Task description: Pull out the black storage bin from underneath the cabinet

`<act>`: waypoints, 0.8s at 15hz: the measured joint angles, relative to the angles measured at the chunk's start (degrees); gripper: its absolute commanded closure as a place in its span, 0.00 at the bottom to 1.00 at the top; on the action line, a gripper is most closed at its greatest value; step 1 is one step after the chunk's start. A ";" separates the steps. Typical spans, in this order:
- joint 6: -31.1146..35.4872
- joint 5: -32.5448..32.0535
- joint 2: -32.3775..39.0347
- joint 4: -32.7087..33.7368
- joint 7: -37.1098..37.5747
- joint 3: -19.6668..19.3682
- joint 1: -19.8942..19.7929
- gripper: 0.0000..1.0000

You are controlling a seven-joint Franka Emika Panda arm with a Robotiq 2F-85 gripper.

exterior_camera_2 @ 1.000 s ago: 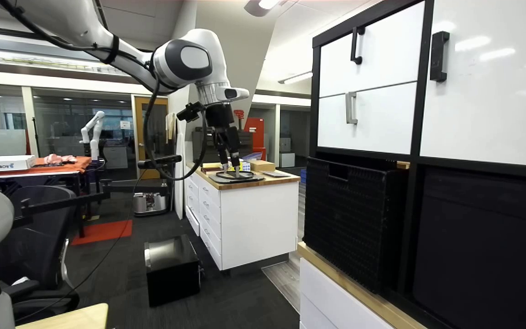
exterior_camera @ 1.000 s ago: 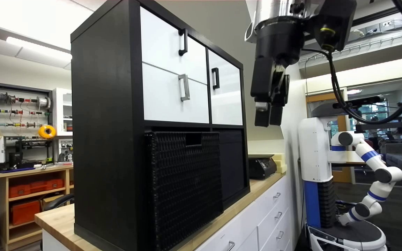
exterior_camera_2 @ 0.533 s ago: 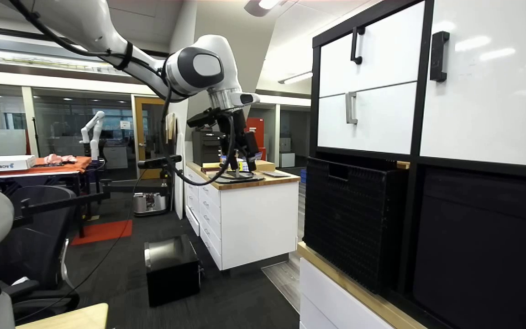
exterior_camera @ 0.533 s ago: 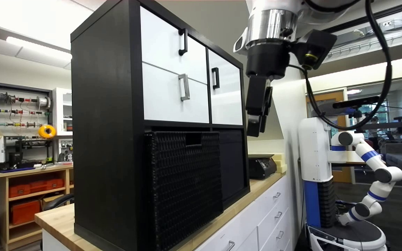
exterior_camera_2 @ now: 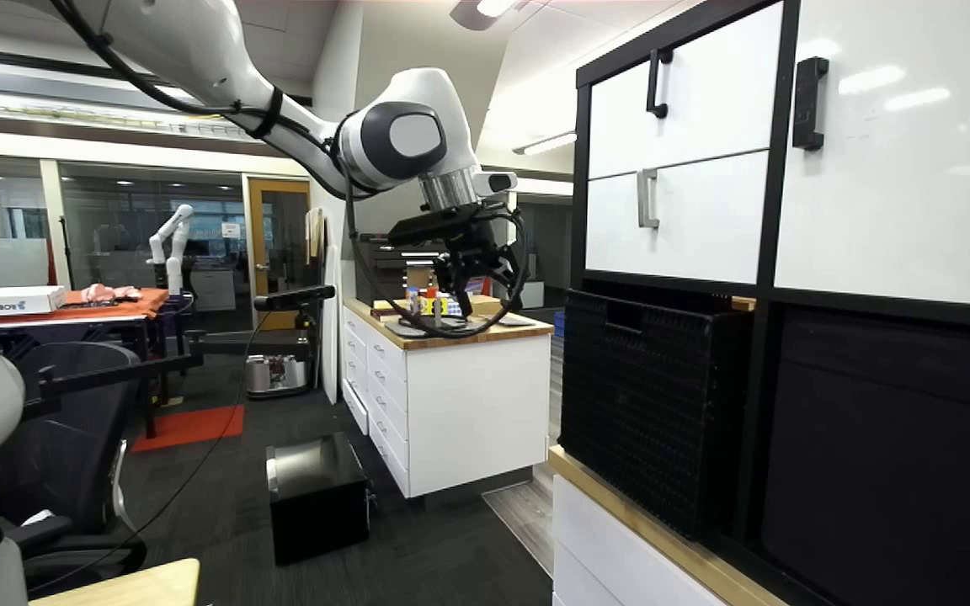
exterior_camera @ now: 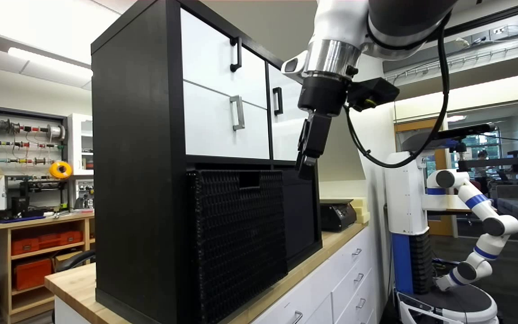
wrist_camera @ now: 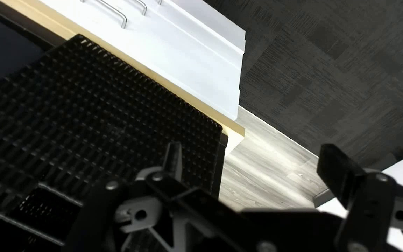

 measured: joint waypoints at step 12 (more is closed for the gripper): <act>0.58 0.23 2.02 1.57 -10.62 -1.65 0.93 0.00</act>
